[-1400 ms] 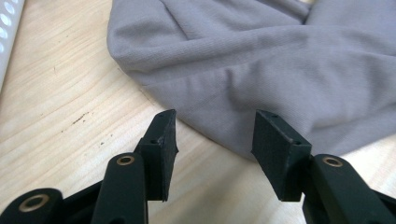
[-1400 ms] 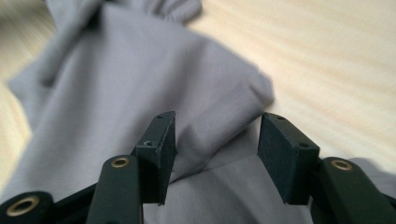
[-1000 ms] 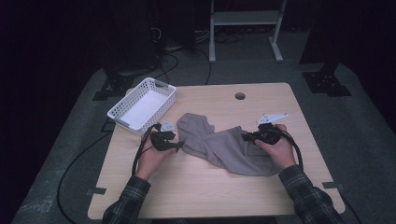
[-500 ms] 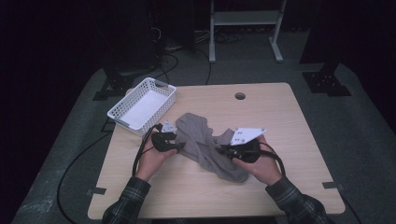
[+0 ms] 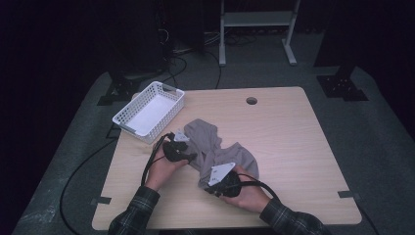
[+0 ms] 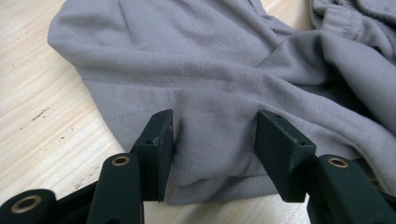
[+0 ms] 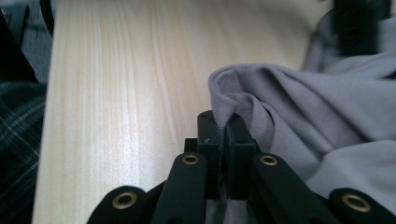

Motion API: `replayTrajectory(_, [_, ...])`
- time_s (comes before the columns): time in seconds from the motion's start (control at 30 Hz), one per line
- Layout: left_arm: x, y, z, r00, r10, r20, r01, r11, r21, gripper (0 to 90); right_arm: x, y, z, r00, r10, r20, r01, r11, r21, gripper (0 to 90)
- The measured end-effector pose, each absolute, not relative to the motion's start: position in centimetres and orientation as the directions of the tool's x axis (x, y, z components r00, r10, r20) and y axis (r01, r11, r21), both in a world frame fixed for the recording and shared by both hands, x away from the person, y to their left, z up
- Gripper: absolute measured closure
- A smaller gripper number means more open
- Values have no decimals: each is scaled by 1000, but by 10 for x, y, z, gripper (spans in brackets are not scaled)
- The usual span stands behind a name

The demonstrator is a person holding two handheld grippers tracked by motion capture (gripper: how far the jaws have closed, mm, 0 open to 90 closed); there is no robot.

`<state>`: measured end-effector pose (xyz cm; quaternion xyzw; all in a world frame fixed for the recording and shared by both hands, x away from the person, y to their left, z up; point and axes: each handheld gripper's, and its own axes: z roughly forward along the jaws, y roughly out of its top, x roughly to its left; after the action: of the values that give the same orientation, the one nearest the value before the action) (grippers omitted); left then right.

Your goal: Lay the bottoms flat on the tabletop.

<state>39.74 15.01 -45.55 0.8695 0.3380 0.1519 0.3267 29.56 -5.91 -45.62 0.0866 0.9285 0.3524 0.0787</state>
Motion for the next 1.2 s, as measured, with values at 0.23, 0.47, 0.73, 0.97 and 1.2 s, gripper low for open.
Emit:
replayTrajectory(0.23, [396,145,-459,733,679,40,488,-566,664,459,293,-49,-465,-965,196,-176,47,787,616,861])
replayTrajectory(0.47, [395,139,-459,750,660,44,472,-581,663,452,305,-61,-466,-926,260,-273,55,809,585,860])
replayTrajectory(0.73, [396,134,-462,760,648,51,461,-592,661,449,329,-84,-465,-907,369,-202,170,761,626,698])
replayTrajectory(0.97, [397,134,-462,759,648,53,465,-598,652,449,340,-124,-423,-901,433,-18,247,547,800,541])
replayTrajectory(1.2, [397,133,-463,758,650,55,465,-597,654,449,393,-189,-420,-772,633,58,404,419,813,483])
